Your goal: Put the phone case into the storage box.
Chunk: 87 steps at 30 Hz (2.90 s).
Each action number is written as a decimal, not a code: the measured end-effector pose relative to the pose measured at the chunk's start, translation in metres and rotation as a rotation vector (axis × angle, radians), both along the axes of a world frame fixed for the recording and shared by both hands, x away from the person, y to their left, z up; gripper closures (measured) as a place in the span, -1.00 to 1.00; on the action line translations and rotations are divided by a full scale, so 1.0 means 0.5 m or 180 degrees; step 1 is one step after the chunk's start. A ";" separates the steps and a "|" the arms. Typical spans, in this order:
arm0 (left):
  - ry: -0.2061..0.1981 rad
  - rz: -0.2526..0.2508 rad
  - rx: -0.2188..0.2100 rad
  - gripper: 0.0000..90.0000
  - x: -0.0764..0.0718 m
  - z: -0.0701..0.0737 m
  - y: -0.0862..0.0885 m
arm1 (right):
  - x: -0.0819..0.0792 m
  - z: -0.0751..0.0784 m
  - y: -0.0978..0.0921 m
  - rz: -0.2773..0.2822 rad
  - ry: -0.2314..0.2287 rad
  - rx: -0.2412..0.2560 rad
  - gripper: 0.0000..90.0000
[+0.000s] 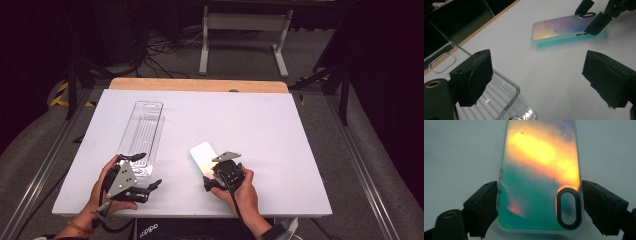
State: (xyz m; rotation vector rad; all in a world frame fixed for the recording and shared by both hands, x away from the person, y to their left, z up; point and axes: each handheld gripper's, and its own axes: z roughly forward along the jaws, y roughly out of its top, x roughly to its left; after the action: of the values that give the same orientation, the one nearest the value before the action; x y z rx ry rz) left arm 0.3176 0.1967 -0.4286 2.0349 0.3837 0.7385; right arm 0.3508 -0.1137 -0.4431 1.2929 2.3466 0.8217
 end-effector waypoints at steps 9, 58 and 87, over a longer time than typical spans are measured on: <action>-0.0302 -0.0044 0.0290 -0.71 -0.001 0.003 -0.049 | 0.001 0.027 -0.022 -0.0003 -0.0120 0.0209 -0.61; -0.2051 -0.0339 0.1838 0.61 -0.046 -0.048 -0.242 | -0.033 0.091 -0.009 0.0497 -0.0038 0.0518 -0.61; -0.2028 -0.0293 0.1475 0.82 -0.049 -0.019 -0.222 | -0.045 0.137 -0.045 0.0660 -0.0137 0.0972 -0.67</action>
State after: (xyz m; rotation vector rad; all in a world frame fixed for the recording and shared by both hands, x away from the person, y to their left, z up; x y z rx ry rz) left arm 0.2932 0.0856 -0.4381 2.0687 -0.2717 1.4548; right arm 0.3281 -0.1361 -0.3748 1.1374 2.4175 1.3016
